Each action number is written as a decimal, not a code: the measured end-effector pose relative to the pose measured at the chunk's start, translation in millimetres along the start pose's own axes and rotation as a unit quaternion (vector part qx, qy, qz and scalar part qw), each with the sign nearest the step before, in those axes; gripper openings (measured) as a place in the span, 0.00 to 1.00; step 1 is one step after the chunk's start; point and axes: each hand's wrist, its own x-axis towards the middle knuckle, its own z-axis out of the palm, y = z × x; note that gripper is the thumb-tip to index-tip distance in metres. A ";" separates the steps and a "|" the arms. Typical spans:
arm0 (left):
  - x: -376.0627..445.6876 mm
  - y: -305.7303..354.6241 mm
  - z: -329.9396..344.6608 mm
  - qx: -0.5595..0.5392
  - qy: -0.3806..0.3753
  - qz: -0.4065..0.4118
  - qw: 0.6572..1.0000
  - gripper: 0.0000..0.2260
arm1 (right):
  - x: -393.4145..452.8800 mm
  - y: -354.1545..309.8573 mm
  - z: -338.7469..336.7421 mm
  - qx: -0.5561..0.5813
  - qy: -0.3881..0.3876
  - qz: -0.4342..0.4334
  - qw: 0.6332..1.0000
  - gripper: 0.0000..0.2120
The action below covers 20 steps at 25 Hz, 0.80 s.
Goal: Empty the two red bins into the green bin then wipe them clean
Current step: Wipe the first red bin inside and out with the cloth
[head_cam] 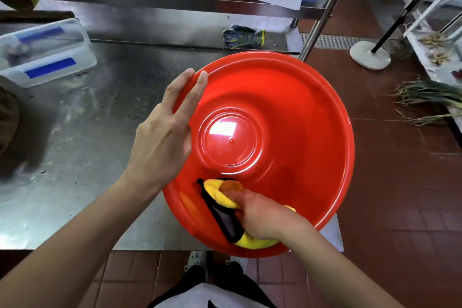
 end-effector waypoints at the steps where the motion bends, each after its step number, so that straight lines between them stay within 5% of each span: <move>1: 1.4 0.2 -1.4 0.004 0.001 0.002 1.000 0.43 | -1.9 -0.1 1.2 -0.002 -0.002 -0.001 1.000 0.30; 8: 3.6 15.4 -2.4 0.021 -0.013 0.013 1.000 0.44 | 36.5 4.2 8.3 -0.101 -0.058 0.051 0.992 0.36; 11: 6.8 21.1 -2.2 0.037 -0.014 0.015 0.999 0.44 | 59.7 0.5 6.1 -0.130 -0.067 0.099 0.984 0.27; 20: 20.0 20.5 -1.2 0.037 -0.018 0.033 0.999 0.43 | 129.1 33.2 2.3 -0.039 -0.036 0.135 0.989 0.26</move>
